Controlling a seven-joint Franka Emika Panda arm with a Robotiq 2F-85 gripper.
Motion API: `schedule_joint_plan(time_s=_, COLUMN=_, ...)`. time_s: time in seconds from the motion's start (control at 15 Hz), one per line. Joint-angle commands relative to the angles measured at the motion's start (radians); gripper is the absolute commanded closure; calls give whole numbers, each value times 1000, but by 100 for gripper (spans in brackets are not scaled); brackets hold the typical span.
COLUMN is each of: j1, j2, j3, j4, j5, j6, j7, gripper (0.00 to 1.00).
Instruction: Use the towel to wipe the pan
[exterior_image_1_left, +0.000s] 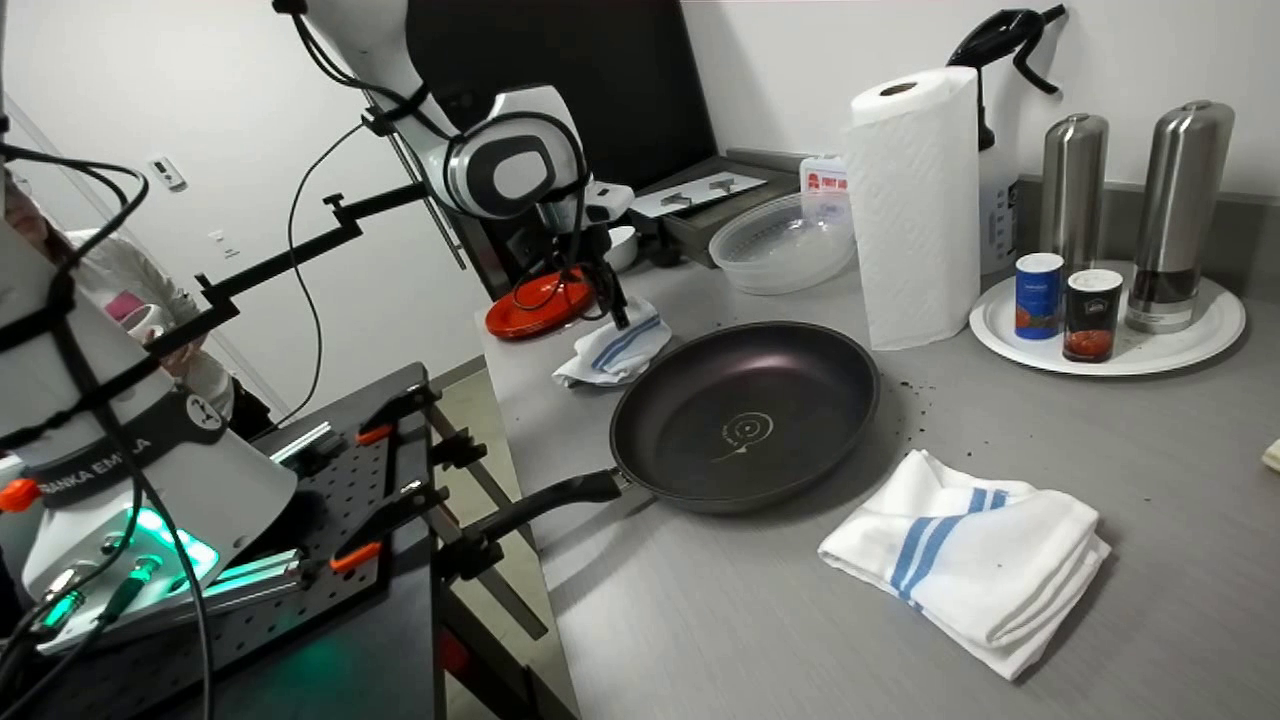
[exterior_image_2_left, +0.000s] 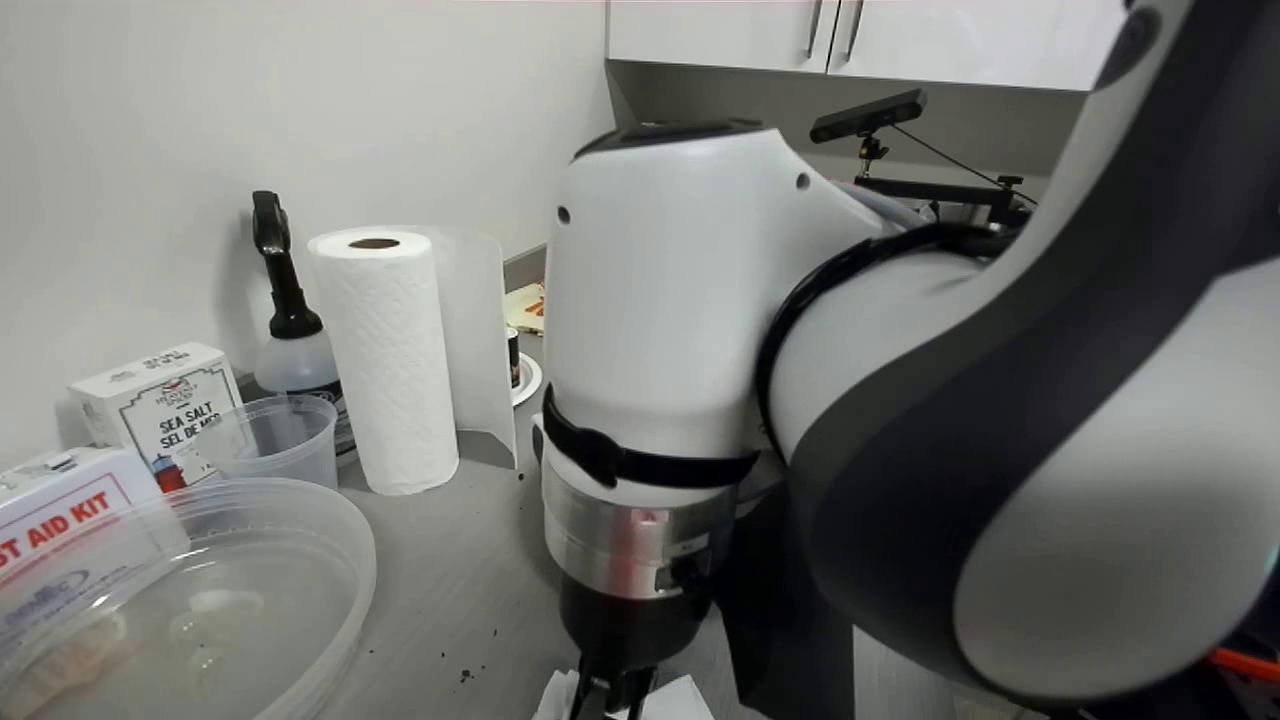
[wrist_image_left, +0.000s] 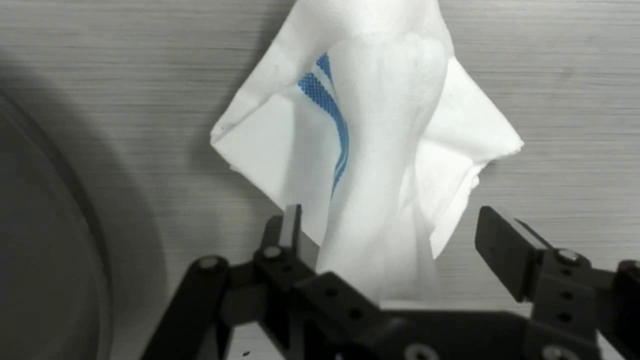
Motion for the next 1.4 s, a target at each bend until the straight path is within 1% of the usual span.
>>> schedule_joint_plan(time_s=0.0, j1=-30, j2=-99, j3=5, j4=-57, j5=-11, j6=-63, j7=-24, gripper=0)
schedule_joint_plan(time_s=0.07, j1=-34, j2=-120, j3=-5, j4=-73, j5=-25, j6=-68, j7=-35, gripper=0)
schedule_joint_plan(time_s=0.13, j1=-29, j2=-137, j3=-29, j4=-88, j5=-47, j6=-76, j7=-39, gripper=0)
schedule_joint_plan(time_s=0.2, j1=-48, j2=-156, j3=-32, j4=-104, j5=-61, j6=-99, j7=-60, gripper=0)
schedule_joint_plan(time_s=0.27, j1=-58, j2=-174, j3=-48, j4=-123, j5=-79, j6=-127, j7=-67, gripper=0)
schedule_joint_plan(time_s=0.4, j1=-122, j2=-214, j3=-36, j4=-162, j5=-93, j6=-189, j7=-120, gripper=0)
schedule_joint_plan(time_s=0.53, j1=-157, j2=-256, j3=-57, j4=-208, j5=-123, j6=-224, j7=-144, gripper=0)
schedule_joint_plan(time_s=0.67, j1=-186, j2=-304, j3=-87, j4=-258, j5=-170, j6=-237, j7=-158, gripper=0)
schedule_joint_plan(time_s=0.8, j1=-225, j2=-352, j3=-109, j4=-297, j5=-204, j6=-226, j7=-177, gripper=0)
schedule_joint_plan(time_s=1.0, j1=-316, j2=-442, j3=-97, j4=-350, j5=-181, j6=-206, j7=-248, gripper=0)
schedule_joint_plan(time_s=1.13, j1=-367, j2=-512, j3=-84, j4=-383, j5=-160, j6=-215, j7=-305, gripper=0)
schedule_joint_plan(time_s=1.33, j1=-391, j2=-616, j3=-94, j4=-434, j5=-192, j6=-251, j7=-326, gripper=0)
